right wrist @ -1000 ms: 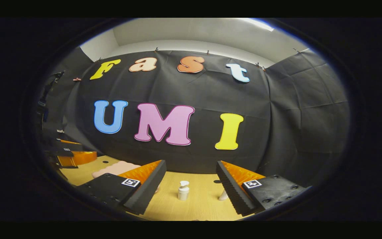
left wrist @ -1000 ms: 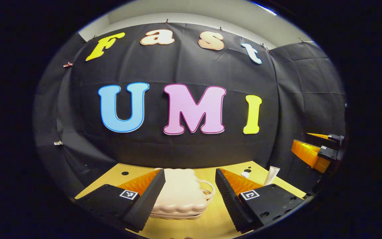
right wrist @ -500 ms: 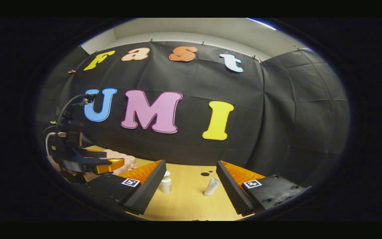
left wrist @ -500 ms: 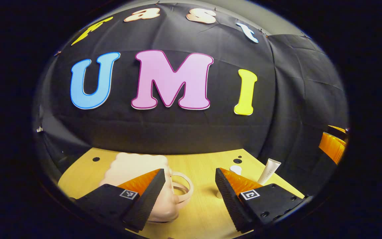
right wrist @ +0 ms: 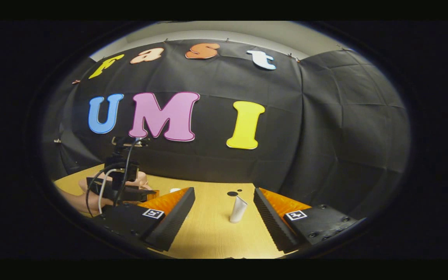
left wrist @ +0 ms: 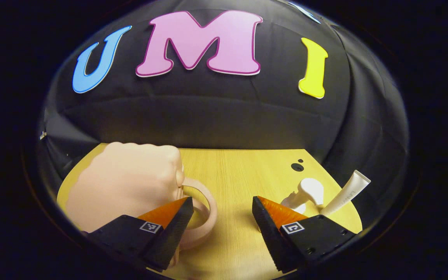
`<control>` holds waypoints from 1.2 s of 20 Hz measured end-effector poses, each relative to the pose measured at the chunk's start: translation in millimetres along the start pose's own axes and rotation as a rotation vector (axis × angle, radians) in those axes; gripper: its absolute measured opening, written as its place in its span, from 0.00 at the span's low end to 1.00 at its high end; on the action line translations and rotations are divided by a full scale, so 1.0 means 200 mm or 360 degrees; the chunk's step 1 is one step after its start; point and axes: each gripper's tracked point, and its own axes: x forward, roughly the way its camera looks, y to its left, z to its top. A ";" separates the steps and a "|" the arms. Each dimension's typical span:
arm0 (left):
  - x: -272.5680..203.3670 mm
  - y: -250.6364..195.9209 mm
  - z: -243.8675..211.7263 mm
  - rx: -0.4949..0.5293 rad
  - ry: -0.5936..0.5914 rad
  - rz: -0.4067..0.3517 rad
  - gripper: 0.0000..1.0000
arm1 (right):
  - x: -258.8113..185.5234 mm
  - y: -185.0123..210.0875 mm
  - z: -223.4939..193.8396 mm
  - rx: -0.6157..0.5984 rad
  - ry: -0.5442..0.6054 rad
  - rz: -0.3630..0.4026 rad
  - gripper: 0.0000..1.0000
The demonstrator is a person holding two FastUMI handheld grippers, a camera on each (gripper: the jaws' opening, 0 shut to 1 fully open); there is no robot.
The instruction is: First open the suitcase, pack the skin care products into it, and then close the suitcase.
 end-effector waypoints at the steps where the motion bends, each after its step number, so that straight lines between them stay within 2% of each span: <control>1: 0.05 -0.01 -0.03 -0.0001 0.0035 0.0011 0.96 | 0.01 -0.01 -0.03 0.0002 0.0023 -0.0005 0.97; 3: 0.11 -0.02 -0.11 0.0046 0.0109 0.0054 0.96 | 0.03 -0.01 -0.08 0.0022 0.0078 -0.0003 0.97; 4: 0.16 -0.01 -0.13 0.0074 0.0133 0.0084 0.90 | 0.03 0.00 -0.10 0.0056 0.0111 0.0004 0.97; 7: 0.23 0.02 -0.15 0.0120 0.0153 0.0155 0.87 | 0.05 0.03 -0.11 0.0149 0.0153 0.0021 0.97; 8: 0.25 0.04 -0.16 0.0110 0.0168 0.0189 0.81 | 0.06 0.04 -0.11 0.0133 0.0150 0.0025 0.97; 9: 0.26 0.07 -0.19 0.0089 0.0196 0.0208 0.74 | 0.07 0.05 -0.11 0.0104 0.0147 0.0040 0.97; 10: 0.27 0.11 -0.20 0.0086 0.0219 0.0250 0.60 | 0.07 0.07 -0.12 0.0075 0.0162 0.0070 0.96; 11: 0.28 0.15 -0.21 0.0080 0.0225 0.0282 0.54 | 0.07 0.07 -0.12 0.0055 0.0176 0.0080 0.95; 12: 0.28 0.15 -0.22 0.0016 0.0266 0.0290 0.30 | 0.08 0.05 -0.10 0.0044 0.0166 0.0074 0.97; 13: 0.28 0.15 -0.22 0.0025 0.0275 0.0276 0.21 | 0.09 0.03 -0.08 0.0059 0.0155 0.0068 0.97; 16: 0.27 0.11 -0.18 -0.0015 0.0251 0.0129 0.16 | 0.12 0.02 -0.10 0.0103 0.0172 0.0061 0.97; 19: 0.16 0.09 -0.04 -0.0290 0.0263 -0.0011 0.12 | 0.15 0.02 -0.08 0.0120 0.0193 0.0077 0.97; 20: 0.10 0.13 0.03 -0.0322 0.0248 -0.0031 0.11 | 0.17 0.03 -0.06 0.0151 0.0178 0.0083 0.97; 23: -0.12 0.23 0.31 -0.0363 0.0130 -0.0098 0.11 | 0.20 0.06 -0.03 0.0131 0.0154 0.0102 0.97; 24: -0.22 0.32 0.42 -0.0298 0.0091 -0.0076 0.11 | 0.21 0.08 -0.02 0.0112 0.0146 0.0117 0.97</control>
